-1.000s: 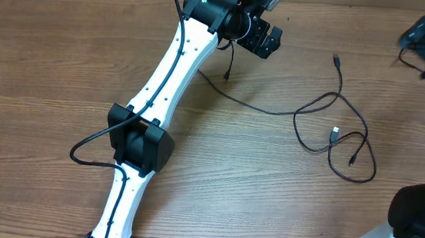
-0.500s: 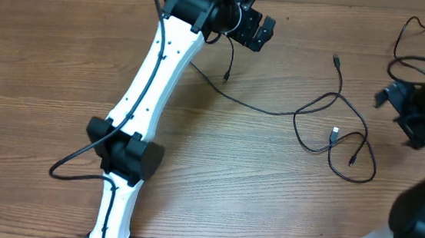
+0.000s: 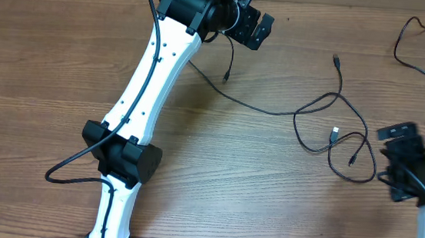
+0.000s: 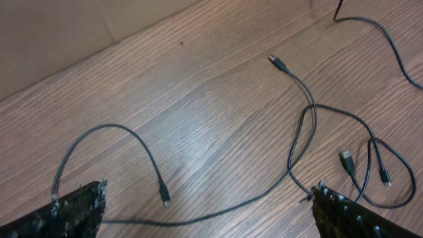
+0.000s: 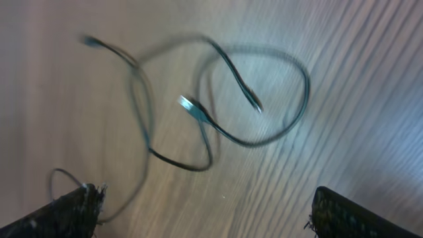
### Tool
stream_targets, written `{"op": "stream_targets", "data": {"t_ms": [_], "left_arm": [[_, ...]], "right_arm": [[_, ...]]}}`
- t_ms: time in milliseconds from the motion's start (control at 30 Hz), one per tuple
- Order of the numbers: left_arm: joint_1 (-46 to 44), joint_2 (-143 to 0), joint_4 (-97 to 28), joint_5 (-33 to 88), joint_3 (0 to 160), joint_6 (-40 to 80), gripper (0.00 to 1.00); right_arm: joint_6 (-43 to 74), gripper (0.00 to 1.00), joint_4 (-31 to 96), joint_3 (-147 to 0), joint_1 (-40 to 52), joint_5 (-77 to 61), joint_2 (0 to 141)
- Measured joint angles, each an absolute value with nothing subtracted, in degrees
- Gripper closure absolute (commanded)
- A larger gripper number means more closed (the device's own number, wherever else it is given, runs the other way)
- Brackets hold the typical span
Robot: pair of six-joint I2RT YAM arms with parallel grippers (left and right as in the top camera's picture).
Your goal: Untangle cables
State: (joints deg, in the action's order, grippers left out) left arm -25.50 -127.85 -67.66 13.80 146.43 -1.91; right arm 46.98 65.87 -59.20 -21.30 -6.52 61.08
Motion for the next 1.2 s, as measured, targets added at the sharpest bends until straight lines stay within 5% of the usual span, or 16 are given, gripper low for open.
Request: {"op": "stream_targets", "data": {"t_ms": [467,600,733,800,1200], "left_arm": [[-25.5,-127.9,-70.3,13.8,146.5,-1.9,0.0],[-25.5,-127.9,-70.4,13.8,146.4,-1.9,0.0],[-25.5,-127.9,-70.5,13.8,146.4,-1.9,0.0],[-25.5,-127.9,-70.5,13.8,146.4,-1.9,0.0],[-25.5,-127.9,-70.5,13.8,146.4,-1.9,0.0]], "right_arm": [[50.0,0.03,39.7,-48.8,-21.2,-23.2,87.4],[50.9,0.3,30.4,-48.4,-20.8,-27.9,96.0],[51.0,0.8,23.7,-48.4,-20.9,-31.9,98.2],[50.9,0.95,23.0,-48.4,-20.9,-32.8,98.2],[48.5,0.96,23.6,-49.6,-20.8,-34.2,98.2]]}}
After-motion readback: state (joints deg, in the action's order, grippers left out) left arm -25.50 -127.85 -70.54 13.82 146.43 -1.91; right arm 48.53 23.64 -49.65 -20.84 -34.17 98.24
